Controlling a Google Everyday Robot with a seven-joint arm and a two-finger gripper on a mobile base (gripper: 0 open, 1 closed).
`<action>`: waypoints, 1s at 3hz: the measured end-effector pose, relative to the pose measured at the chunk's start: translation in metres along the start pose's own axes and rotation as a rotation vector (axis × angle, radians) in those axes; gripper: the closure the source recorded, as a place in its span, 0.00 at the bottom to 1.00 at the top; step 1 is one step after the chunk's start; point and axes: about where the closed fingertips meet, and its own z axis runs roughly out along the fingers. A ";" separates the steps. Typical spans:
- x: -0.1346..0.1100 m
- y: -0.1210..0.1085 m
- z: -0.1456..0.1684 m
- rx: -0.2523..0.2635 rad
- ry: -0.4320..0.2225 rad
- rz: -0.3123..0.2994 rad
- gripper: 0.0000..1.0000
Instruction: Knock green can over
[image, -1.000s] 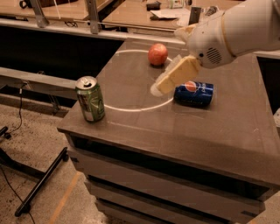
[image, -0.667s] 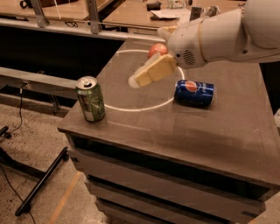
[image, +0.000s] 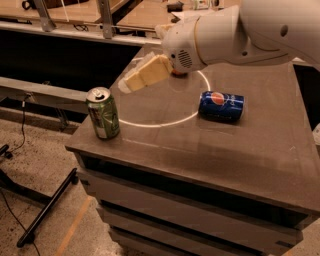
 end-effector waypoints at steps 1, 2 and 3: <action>-0.001 0.007 0.009 -0.024 -0.026 0.005 0.00; 0.002 0.036 0.045 -0.102 -0.132 0.043 0.00; 0.009 0.054 0.068 -0.148 -0.210 0.070 0.00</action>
Offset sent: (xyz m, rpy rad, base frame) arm -0.0245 0.0931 -0.0595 0.2826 0.0704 0.1835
